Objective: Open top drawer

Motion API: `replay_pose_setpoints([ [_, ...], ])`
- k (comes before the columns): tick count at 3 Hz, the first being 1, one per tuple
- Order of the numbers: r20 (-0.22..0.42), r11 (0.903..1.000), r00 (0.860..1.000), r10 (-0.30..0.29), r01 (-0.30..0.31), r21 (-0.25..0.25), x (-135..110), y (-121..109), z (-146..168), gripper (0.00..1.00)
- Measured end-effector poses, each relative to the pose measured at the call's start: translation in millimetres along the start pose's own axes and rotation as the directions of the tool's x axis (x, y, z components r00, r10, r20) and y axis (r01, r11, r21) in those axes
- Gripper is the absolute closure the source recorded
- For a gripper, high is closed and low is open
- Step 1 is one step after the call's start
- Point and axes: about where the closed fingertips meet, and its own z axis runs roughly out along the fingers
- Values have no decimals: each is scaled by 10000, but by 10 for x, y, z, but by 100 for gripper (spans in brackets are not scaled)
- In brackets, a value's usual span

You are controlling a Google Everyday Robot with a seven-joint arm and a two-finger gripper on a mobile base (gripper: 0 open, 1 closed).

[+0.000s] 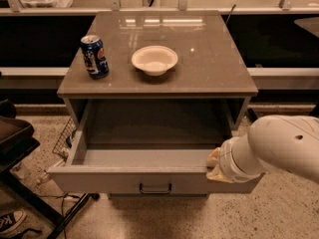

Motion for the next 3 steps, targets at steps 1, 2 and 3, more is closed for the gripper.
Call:
replay_pose_setpoints([
  [1, 0, 10000, 10000, -1, 1, 0, -1, -1, -2, 100],
  [2, 0, 10000, 10000, -1, 1, 0, -3, -2, -8, 100],
  [3, -1, 10000, 10000, -3, 3, 1, -5, -5, -16, 97],
])
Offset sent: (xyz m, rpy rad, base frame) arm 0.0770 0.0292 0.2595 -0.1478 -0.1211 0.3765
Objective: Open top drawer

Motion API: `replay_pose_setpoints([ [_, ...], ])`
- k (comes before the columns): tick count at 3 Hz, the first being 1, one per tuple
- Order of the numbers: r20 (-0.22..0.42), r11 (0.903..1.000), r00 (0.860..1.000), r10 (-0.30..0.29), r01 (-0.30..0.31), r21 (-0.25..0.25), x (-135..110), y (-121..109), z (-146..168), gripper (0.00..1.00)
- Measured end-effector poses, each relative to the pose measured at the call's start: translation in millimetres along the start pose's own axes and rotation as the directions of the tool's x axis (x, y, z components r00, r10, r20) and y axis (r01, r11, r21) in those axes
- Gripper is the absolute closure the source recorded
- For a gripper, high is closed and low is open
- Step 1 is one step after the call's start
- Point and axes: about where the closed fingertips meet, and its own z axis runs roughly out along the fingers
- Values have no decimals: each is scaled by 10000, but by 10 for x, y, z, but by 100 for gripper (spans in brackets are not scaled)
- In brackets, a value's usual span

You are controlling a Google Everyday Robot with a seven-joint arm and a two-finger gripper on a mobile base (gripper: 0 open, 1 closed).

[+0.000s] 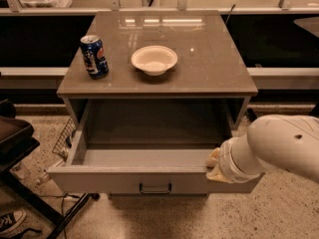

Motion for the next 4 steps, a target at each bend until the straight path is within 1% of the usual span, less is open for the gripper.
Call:
replay_pose_setpoints([
  [1, 0, 10000, 10000, 0, 0, 0, -1, -1, -2, 75],
  [2, -4, 10000, 10000, -7, 7, 8, -3, -1, -6, 43],
  [3, -11, 10000, 10000, -22, 22, 23, -7, 0, -14, 21],
  [4, 304, 10000, 9995, 33, -32, -35, 31, 47, -36, 0],
])
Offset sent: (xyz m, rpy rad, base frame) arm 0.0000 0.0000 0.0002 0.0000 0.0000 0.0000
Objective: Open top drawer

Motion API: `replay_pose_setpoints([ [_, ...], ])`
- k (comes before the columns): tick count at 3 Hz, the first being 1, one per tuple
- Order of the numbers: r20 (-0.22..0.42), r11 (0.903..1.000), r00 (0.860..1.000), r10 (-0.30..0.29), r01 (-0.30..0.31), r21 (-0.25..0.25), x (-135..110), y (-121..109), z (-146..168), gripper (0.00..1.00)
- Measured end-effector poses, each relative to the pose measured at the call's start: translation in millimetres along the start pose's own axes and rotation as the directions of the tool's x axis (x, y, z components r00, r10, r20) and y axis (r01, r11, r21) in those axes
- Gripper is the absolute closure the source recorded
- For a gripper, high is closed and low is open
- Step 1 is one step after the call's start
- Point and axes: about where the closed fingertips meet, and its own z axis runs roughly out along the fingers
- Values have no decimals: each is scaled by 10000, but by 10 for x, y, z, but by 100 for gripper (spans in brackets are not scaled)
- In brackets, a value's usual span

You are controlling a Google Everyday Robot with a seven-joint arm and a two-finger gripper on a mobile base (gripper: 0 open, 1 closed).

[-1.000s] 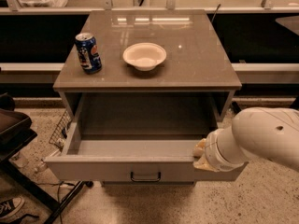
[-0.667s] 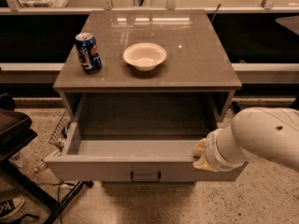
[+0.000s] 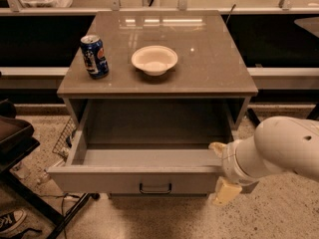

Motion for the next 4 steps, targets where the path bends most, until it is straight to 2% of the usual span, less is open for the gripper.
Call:
replay_pose_setpoints([
  [2, -445, 9995, 9985, -316, 313, -81, 146, -220, -605, 0],
  [3, -277, 9976, 9973, -683, 680, -115, 35, -419, -631, 17],
  [4, 141, 9963, 9964, -832, 835, -218, -53, -459, -373, 40],
])
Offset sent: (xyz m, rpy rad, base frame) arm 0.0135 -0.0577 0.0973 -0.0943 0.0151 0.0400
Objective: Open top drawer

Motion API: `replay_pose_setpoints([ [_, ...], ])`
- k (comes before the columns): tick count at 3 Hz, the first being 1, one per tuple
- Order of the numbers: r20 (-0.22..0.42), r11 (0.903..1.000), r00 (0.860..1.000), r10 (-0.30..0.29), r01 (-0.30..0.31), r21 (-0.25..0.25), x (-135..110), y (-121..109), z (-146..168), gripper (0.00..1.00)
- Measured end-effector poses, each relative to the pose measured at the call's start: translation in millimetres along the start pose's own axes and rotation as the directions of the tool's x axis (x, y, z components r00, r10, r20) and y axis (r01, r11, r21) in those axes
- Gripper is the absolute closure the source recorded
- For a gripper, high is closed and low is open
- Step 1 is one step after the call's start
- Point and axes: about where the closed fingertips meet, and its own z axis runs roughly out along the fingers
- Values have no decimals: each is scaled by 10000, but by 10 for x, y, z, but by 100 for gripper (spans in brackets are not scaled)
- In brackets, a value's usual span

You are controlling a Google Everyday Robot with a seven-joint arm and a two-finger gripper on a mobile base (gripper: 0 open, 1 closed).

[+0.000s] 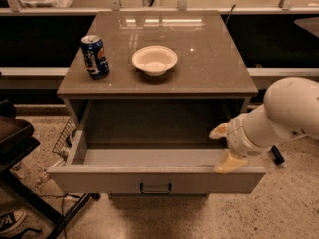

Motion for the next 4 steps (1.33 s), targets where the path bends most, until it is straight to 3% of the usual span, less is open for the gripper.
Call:
replay_pose_setpoints([
  [2, 1138, 9959, 9896, -879, 850, 303, -233, -145, 724, 87],
  [3, 1350, 9904, 9813, -1369, 1332, 359, -364, -267, 896, 100],
  [4, 1367, 9900, 9806, -1405, 1369, 351, -377, -275, 911, 100],
])
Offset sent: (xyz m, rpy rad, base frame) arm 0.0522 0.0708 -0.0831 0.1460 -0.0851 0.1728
